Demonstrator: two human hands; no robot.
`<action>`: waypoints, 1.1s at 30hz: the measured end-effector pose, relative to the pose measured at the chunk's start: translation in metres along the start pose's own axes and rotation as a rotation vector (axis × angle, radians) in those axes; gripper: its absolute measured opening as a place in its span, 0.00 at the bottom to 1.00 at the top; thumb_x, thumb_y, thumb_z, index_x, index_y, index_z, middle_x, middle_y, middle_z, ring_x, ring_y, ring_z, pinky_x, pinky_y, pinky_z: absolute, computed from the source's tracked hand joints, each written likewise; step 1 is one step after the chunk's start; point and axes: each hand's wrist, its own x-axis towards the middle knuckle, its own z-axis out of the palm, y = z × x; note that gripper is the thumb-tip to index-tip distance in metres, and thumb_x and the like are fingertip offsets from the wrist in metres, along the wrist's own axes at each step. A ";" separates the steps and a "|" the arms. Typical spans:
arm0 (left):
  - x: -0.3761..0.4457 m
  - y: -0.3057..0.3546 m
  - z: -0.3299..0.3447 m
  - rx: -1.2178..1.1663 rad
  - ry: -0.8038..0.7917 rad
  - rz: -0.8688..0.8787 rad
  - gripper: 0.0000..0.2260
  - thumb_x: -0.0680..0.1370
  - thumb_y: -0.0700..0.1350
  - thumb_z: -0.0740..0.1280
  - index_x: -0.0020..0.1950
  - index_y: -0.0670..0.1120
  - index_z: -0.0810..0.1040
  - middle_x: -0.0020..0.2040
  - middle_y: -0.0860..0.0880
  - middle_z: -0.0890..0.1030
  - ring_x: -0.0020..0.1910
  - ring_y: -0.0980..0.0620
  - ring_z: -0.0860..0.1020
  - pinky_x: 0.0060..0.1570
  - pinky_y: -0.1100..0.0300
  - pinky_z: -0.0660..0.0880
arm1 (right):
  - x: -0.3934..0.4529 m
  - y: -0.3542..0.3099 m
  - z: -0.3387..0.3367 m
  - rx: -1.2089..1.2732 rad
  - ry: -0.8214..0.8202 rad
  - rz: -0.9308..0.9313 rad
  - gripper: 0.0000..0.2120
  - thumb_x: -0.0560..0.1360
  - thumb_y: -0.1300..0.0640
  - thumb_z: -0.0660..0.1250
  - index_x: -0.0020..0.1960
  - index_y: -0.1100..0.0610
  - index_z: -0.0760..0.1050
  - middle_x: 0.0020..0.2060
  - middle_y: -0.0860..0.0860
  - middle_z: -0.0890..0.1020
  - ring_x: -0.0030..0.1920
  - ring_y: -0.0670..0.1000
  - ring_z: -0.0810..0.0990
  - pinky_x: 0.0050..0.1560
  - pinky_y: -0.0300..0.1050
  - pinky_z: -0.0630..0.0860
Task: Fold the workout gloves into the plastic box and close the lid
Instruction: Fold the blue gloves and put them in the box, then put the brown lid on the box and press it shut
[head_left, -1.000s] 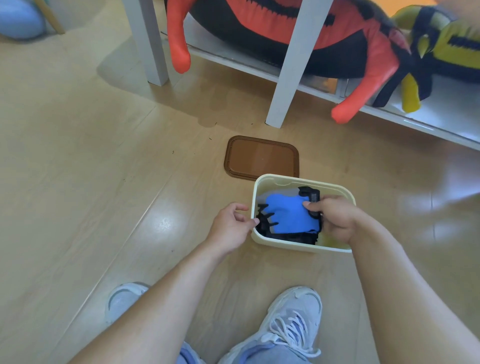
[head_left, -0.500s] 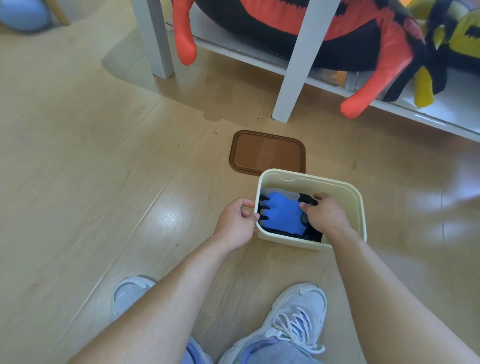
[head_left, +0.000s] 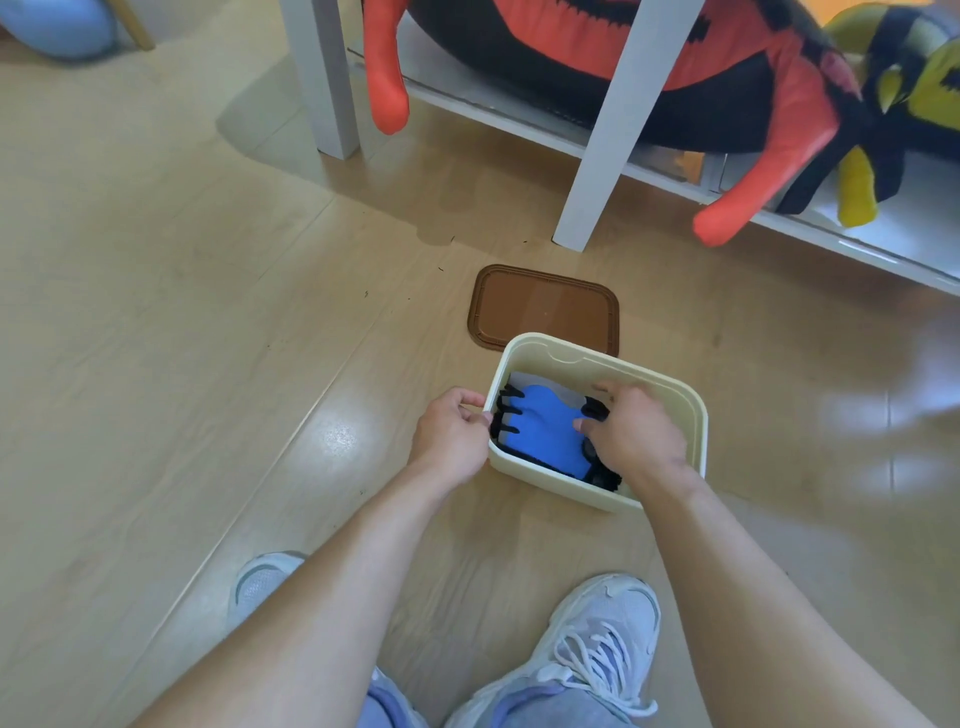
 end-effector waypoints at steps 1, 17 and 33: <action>0.002 -0.001 -0.001 -0.001 0.002 0.002 0.07 0.81 0.45 0.66 0.56 0.53 0.80 0.47 0.50 0.83 0.50 0.45 0.84 0.53 0.44 0.83 | -0.001 -0.007 -0.005 0.029 0.090 -0.048 0.22 0.79 0.49 0.70 0.72 0.46 0.73 0.65 0.49 0.79 0.50 0.54 0.85 0.48 0.52 0.82; 0.032 -0.009 -0.057 0.099 0.541 0.060 0.12 0.84 0.50 0.64 0.63 0.50 0.82 0.60 0.49 0.77 0.53 0.47 0.77 0.53 0.53 0.73 | 0.121 -0.012 0.010 0.156 -0.111 -0.102 0.10 0.78 0.60 0.68 0.55 0.52 0.85 0.53 0.50 0.87 0.57 0.50 0.83 0.59 0.40 0.75; 0.042 -0.007 -0.067 0.099 0.461 0.117 0.13 0.84 0.47 0.64 0.66 0.48 0.83 0.58 0.50 0.80 0.52 0.50 0.77 0.53 0.57 0.72 | 0.129 0.010 0.023 -0.252 0.016 -0.246 0.05 0.80 0.56 0.66 0.51 0.51 0.81 0.50 0.48 0.79 0.56 0.53 0.79 0.50 0.44 0.71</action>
